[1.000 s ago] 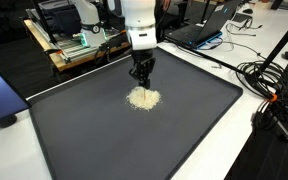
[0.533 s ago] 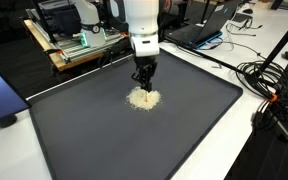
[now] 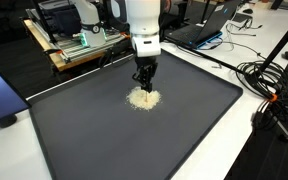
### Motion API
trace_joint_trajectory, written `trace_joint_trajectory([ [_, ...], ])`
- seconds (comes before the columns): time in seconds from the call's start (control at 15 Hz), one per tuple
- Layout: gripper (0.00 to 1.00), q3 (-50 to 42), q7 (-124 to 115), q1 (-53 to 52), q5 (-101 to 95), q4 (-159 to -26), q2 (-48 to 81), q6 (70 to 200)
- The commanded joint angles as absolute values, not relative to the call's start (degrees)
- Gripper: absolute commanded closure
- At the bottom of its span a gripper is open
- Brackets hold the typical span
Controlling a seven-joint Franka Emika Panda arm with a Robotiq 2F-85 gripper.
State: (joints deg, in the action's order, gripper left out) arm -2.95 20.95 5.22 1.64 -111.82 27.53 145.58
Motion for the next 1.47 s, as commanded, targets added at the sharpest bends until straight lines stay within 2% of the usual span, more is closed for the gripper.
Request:
trace_joint_trajectory([
  [0.0,0.97,-2.5,18.7,5.7,-0.9,-110.8,30.0,146.1],
  [1.4,0.97,-2.8,16.0,5.2,-3.3,-112.0,26.2,144.4],
])
